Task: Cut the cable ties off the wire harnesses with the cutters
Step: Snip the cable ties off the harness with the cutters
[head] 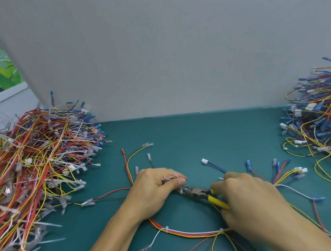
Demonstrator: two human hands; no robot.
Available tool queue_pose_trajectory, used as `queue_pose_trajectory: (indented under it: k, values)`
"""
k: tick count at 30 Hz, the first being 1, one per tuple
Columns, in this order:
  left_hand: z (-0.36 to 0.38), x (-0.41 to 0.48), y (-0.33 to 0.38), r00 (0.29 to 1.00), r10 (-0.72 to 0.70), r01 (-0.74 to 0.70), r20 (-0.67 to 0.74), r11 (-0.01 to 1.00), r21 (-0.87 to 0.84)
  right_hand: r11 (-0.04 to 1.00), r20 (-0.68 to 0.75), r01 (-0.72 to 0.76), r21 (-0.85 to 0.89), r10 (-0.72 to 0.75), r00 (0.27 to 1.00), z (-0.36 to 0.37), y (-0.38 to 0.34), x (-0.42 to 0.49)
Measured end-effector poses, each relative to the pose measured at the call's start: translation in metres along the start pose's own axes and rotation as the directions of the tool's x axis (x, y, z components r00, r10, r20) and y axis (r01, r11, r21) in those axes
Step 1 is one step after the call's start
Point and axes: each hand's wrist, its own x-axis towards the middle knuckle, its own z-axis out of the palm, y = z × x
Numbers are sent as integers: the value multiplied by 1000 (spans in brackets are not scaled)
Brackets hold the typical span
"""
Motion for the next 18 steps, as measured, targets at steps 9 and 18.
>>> queue_pose_trajectory:
  k: [9, 18]
  values:
    - [-1, 0, 4, 1000, 20, -20, -17, 1000, -15, 1000, -14, -14, -3, 14, 1000, 0, -2, 0]
    - [-1, 0, 4, 1000, 15, -15, -6, 1000, -6, 1000, -40, -4, 1, 4, 999, 4, -4, 0]
